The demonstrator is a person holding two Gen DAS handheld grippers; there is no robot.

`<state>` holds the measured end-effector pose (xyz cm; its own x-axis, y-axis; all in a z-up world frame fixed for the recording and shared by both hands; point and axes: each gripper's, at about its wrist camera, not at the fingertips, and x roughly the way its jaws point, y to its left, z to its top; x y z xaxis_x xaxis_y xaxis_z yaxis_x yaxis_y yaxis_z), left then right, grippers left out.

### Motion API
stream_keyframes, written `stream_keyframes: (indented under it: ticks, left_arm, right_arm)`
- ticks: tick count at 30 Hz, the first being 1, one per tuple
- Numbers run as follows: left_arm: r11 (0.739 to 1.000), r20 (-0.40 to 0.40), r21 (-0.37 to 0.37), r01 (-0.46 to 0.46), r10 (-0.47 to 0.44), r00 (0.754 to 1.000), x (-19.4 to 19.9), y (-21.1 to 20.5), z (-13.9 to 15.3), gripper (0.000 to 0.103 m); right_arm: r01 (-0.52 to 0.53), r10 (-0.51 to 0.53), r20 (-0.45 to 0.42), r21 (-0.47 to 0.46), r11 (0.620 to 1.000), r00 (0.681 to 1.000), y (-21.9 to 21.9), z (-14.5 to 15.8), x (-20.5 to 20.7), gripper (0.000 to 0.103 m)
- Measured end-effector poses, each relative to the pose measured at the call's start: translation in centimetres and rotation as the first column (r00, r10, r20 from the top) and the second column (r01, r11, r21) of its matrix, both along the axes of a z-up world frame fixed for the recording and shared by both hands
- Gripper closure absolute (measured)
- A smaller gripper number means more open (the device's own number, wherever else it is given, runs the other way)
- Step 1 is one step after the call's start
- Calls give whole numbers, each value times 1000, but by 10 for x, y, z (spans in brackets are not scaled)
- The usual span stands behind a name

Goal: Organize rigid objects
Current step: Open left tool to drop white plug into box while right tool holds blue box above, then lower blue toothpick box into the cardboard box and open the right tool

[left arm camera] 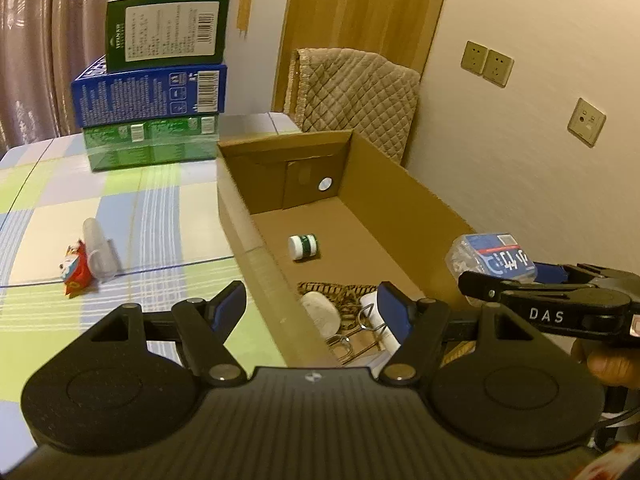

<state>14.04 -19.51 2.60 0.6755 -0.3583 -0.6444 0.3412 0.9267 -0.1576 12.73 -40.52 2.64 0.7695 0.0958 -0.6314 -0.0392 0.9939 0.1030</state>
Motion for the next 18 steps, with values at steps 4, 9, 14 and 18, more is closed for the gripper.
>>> stream_keyframes:
  ticks: [4,9,14,18]
  left_arm:
    - [1000,-3,2,-1,1,1000,-4,2,0,35]
    - [1000,-11,-1,-4,4,1000,-6,4,-3,35]
    - [1000,-18,-6,-3,3,1000,-7,6,-4,35]
    - [1000,-23,-8,-5,5,1000,-7,6,-4,35]
  right_arm:
    - [-14,14,-9,-1,1000,1000,6,-1,1,20]
    - [-24,24,-21,-6,1000,999,10,-3,3,20]
    - [-32,32,-35,-9,999,999,13,-6,4,20]
    - [-30,30,-40,-9,999,999,14,-8,5,20]
